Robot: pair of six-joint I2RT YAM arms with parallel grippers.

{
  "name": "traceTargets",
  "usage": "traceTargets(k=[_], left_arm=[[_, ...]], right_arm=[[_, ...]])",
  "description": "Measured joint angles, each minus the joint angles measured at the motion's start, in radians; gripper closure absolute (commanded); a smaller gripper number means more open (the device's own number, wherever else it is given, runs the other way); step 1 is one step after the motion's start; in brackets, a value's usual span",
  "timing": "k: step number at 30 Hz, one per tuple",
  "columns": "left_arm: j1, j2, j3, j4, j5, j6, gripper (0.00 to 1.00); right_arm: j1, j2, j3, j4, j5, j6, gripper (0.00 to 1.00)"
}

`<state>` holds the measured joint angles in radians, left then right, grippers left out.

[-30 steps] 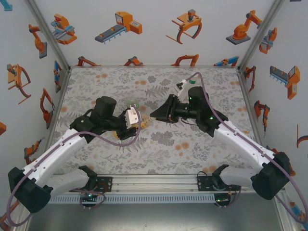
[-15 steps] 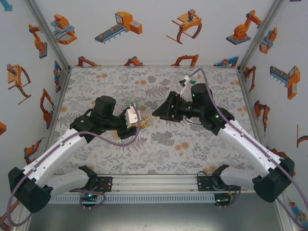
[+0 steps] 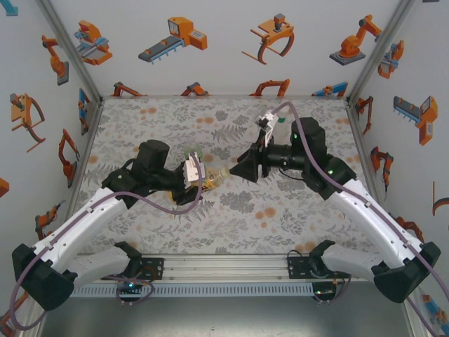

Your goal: Screw on the bottle caps

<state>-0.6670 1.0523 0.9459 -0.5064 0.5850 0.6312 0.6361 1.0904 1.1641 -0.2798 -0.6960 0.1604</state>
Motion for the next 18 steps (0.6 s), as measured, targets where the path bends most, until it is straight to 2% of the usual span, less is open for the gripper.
traceTargets(k=[4,7,13,18], left_arm=[[0.000,0.002,0.000,-0.003,0.022,0.000,1.00],[0.000,0.006,0.000,-0.003,0.036,0.000,1.00],[0.000,0.008,0.000,-0.003,0.055,0.000,1.00],[0.000,0.008,0.000,-0.003,0.066,0.000,1.00]], right_arm=[[0.000,-0.007,-0.003,0.001,-0.130,-0.241,0.47],[0.000,-0.011,-0.018,0.020,-0.193,-0.354,0.47],[0.000,0.005,-0.035,0.062,-0.276,-0.453,0.47],[0.000,0.033,-0.039,0.084,-0.292,-0.476,0.47]])
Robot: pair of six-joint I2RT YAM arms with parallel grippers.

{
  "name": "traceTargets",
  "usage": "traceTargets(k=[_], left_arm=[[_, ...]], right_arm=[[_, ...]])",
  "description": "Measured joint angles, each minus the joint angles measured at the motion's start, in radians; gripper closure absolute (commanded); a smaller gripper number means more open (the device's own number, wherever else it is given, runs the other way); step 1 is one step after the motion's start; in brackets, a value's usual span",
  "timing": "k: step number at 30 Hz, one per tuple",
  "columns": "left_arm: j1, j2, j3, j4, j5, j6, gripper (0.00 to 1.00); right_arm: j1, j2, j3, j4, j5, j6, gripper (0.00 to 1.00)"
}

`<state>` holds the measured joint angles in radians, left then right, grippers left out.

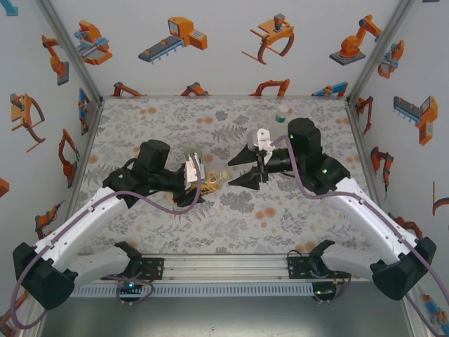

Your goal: Screw on the bottle caps

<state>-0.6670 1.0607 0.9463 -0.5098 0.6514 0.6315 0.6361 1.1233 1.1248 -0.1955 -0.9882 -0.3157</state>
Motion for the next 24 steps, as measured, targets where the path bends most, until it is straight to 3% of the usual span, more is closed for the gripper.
traceTargets(k=[12,24], left_arm=[[0.000,0.000,0.000,0.000,0.004,0.000,1.00],[0.000,0.000,0.000,-0.002,0.005,0.000,1.00]], right_arm=[[0.000,0.035,-0.011,0.003,-0.018,-0.011,0.56],[0.000,0.044,-0.012,0.003,-0.013,-0.014,0.58]])
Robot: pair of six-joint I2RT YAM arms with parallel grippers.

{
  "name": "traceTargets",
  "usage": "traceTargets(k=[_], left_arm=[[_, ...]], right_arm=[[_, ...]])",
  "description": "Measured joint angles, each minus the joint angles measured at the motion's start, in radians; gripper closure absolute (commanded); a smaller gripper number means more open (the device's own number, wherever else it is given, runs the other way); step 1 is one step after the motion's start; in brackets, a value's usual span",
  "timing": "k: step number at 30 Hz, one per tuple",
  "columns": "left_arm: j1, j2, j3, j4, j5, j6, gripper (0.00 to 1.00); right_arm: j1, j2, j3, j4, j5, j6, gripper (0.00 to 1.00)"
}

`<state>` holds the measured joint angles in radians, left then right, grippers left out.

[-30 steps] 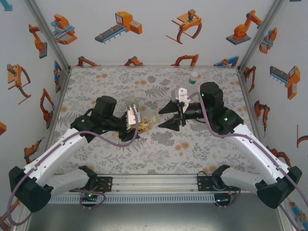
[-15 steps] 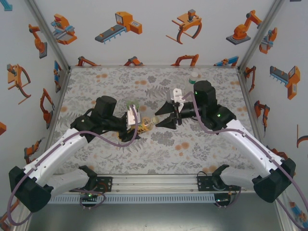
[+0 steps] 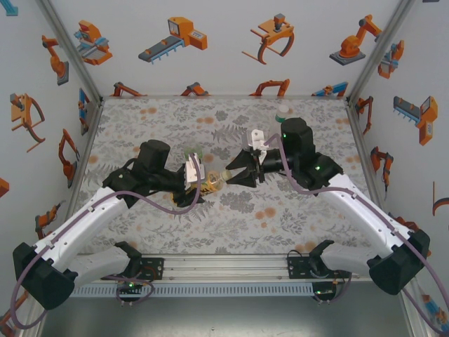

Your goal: Screw on the bottle caps

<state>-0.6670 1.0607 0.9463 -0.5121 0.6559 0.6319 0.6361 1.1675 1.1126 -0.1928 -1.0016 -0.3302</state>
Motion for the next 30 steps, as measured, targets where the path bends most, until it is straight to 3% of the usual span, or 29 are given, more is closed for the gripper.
traceTargets(k=[18,24,28,30], left_arm=[[0.000,0.000,0.000,-0.001,0.000,0.000,1.00],[0.000,-0.002,0.000,-0.006,-0.001,0.002,1.00],[0.000,-0.006,0.000,-0.008,-0.018,0.002,1.00],[0.001,-0.008,0.000,-0.015,-0.042,0.002,1.00]], right_arm=[[0.000,0.006,0.000,0.000,0.011,0.000,0.67],[0.000,0.010,0.000,0.003,0.014,0.032,0.79],[0.000,0.010,-0.019,0.053,0.047,0.156,0.97],[0.000,0.010,-0.045,0.100,0.077,0.257,1.00]])
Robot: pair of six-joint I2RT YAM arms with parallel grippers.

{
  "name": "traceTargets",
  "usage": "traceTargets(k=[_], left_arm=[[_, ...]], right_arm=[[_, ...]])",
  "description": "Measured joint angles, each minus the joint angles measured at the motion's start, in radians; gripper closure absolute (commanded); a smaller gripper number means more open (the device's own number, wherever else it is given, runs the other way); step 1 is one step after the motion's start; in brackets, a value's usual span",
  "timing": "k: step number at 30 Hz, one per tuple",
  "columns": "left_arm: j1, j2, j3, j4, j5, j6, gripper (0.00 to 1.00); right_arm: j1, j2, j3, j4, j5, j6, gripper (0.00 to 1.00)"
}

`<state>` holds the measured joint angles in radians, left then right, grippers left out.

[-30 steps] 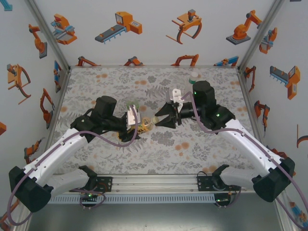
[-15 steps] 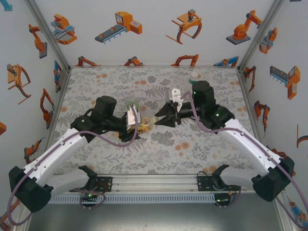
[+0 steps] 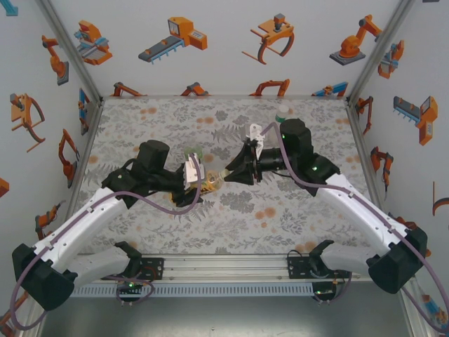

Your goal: Screw on the bottle caps

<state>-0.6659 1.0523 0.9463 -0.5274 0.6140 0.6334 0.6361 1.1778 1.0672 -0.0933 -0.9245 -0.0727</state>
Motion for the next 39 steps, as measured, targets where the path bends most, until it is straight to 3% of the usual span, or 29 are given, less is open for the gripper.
traceTargets(k=[7,14,18,23,28,31,34,39], left_arm=[[0.001,-0.002,-0.004,-0.002,-0.084,-0.008,1.00],[0.005,-0.006,-0.007,0.026,-0.130,-0.025,1.00],[0.005,-0.006,-0.007,0.025,-0.150,-0.029,1.00],[0.008,-0.006,-0.007,0.026,-0.150,-0.032,1.00],[0.012,-0.006,-0.007,0.027,-0.134,-0.032,1.00],[0.012,-0.006,-0.007,0.035,-0.117,-0.032,1.00],[0.013,-0.008,-0.007,0.048,-0.098,-0.031,1.00],[0.013,-0.012,-0.007,0.050,-0.064,-0.030,1.00]], right_arm=[[0.001,-0.011,-0.104,0.158,0.180,0.512,1.00],[0.002,-0.002,-0.121,0.159,0.310,1.025,1.00],[0.002,0.001,-0.143,0.169,0.332,1.199,1.00],[0.002,0.001,-0.143,0.155,0.340,1.274,1.00],[0.002,0.002,-0.117,0.111,0.339,1.261,0.65],[0.002,0.002,-0.079,0.050,0.341,1.211,0.51],[0.000,0.002,-0.029,-0.029,0.356,1.133,0.43],[0.001,-0.003,0.079,-0.150,0.377,0.956,0.39]])
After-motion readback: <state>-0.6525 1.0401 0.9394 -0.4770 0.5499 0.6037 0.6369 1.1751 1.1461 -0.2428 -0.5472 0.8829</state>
